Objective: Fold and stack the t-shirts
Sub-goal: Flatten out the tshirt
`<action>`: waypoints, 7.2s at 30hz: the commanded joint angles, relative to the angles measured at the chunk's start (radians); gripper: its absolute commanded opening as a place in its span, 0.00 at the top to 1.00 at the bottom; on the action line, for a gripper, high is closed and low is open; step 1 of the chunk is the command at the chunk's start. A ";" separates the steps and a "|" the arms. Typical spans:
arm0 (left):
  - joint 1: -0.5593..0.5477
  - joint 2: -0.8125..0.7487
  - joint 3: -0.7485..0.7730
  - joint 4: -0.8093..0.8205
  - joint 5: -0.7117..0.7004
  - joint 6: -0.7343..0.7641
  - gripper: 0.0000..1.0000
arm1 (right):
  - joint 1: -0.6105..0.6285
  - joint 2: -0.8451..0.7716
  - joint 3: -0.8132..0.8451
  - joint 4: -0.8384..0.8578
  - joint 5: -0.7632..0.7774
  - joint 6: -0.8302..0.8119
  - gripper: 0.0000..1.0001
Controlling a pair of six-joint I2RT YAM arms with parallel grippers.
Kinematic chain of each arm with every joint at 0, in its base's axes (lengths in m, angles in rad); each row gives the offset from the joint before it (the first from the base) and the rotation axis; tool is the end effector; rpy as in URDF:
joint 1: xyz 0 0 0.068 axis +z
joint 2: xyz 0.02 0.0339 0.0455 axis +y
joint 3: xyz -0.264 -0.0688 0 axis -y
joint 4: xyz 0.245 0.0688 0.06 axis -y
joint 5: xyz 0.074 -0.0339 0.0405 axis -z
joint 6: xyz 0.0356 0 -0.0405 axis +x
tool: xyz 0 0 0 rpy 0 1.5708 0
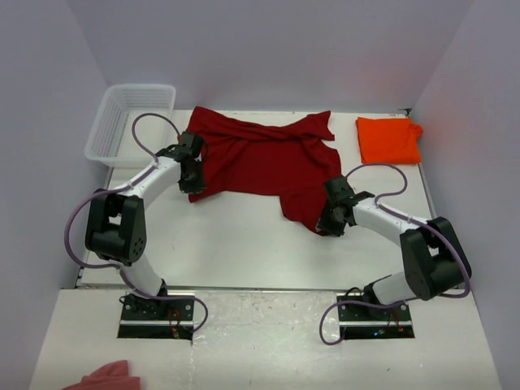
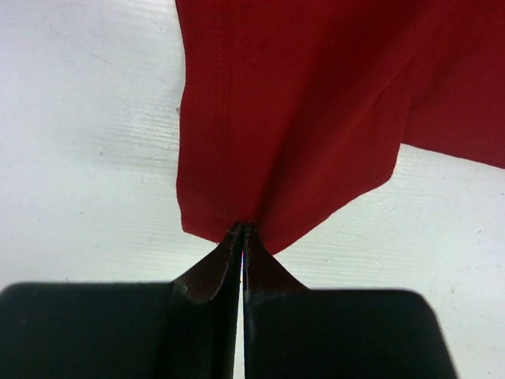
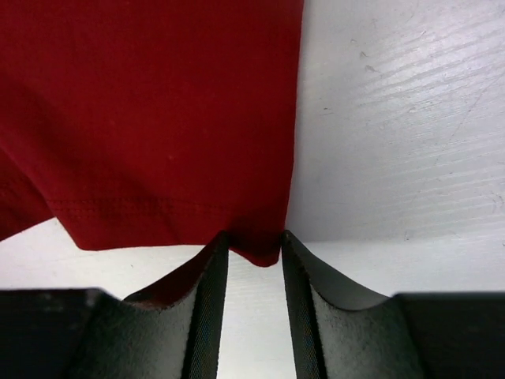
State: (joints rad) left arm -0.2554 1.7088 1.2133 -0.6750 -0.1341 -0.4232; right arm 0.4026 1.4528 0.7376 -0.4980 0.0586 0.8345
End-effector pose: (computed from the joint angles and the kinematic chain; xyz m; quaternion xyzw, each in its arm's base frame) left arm 0.3330 -0.0820 0.2106 -0.0952 0.9733 -0.0041 0.2089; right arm 0.2323 0.0967 0.1577 0.2159 0.9597 0.0796 0.1615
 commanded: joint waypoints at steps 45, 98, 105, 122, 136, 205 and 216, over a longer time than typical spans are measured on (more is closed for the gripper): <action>-0.087 -0.110 -0.224 -0.003 -0.053 -0.097 0.28 | 0.036 -0.509 0.046 -0.183 0.178 -0.117 1.00; 0.024 -0.115 -0.255 0.003 -0.033 -0.055 0.41 | 0.035 -0.660 0.082 -0.272 0.213 -0.138 1.00; 0.025 -0.074 -0.287 0.049 0.001 -0.049 0.43 | 0.033 -0.649 0.082 -0.271 0.204 -0.133 1.00; 0.053 -0.078 -0.310 0.063 -0.013 -0.035 0.92 | 0.033 -0.637 0.074 -0.267 0.224 -0.140 1.00; 0.050 -0.319 -0.180 -0.060 -0.077 -0.003 1.00 | 0.033 -0.583 0.170 -0.289 0.314 -0.189 1.00; 0.005 -0.584 0.951 0.021 0.070 0.198 1.00 | 0.042 -0.397 1.737 -0.234 -0.043 -0.942 1.00; 0.005 -0.623 0.971 0.006 0.113 0.173 1.00 | 0.039 -0.442 1.766 -0.229 -0.170 -0.853 1.00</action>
State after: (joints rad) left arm -0.2493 1.1057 2.1464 -0.6952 -0.0402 -0.2497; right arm 0.4431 1.0107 2.4653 -0.7719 -0.0471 -0.0566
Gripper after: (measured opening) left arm 0.027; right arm 0.006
